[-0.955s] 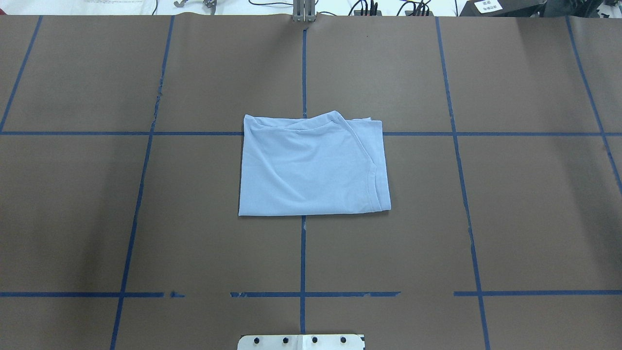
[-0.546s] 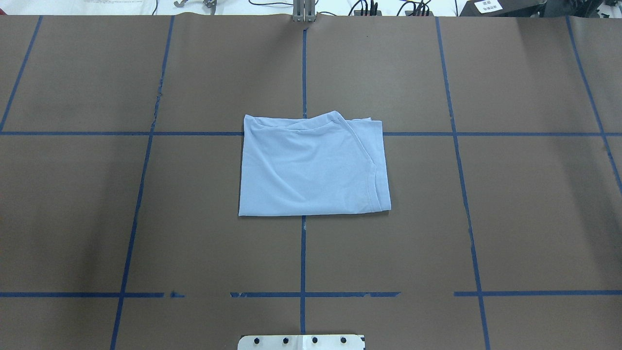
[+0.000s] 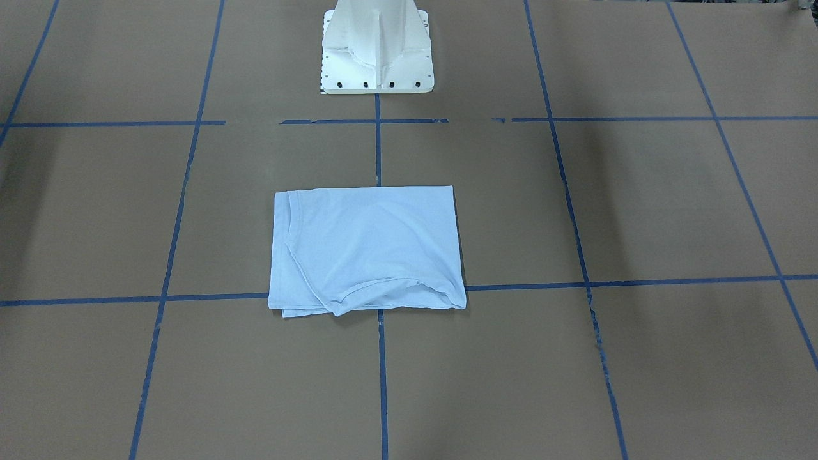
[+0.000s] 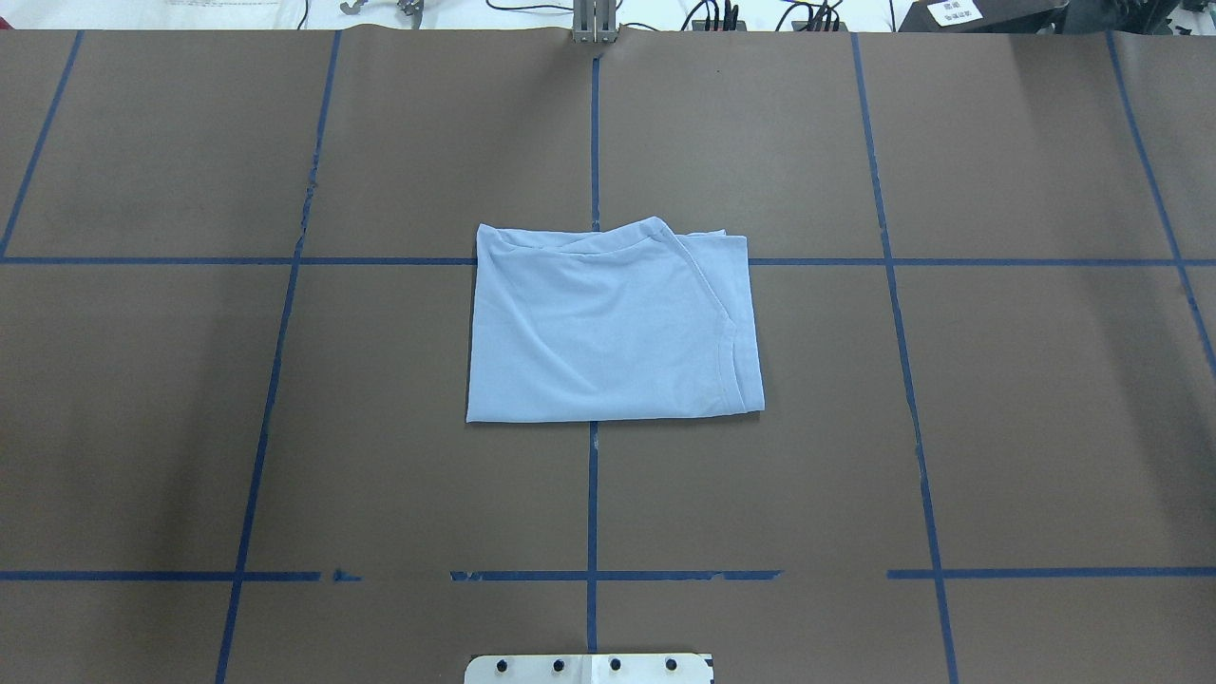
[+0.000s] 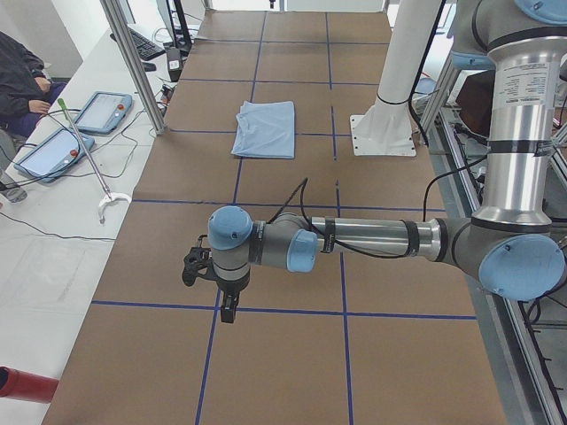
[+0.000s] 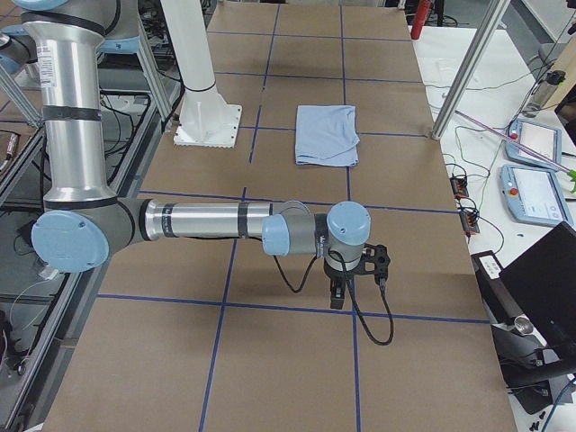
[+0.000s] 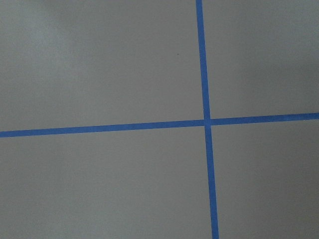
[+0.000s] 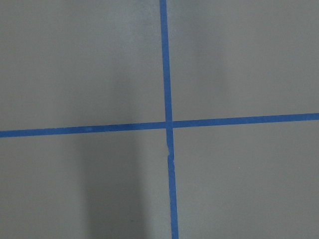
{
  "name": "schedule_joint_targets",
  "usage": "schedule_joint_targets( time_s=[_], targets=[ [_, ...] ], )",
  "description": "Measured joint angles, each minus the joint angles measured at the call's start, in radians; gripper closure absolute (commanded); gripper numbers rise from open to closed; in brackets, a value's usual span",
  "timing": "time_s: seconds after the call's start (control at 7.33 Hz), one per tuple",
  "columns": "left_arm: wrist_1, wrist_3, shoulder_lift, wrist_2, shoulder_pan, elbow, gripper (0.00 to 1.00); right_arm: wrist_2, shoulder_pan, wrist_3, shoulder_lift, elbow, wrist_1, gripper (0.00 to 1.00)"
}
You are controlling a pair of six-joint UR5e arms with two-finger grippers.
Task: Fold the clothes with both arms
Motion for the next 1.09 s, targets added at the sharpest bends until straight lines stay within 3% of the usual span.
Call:
schedule_joint_targets(
  time_s=[1.09],
  targets=[
    [0.015,0.008,0.031,-0.002,-0.004,-0.020,0.00,0.001,-0.005,0.008,0.004,-0.005,0.001,0.00]
  ],
)
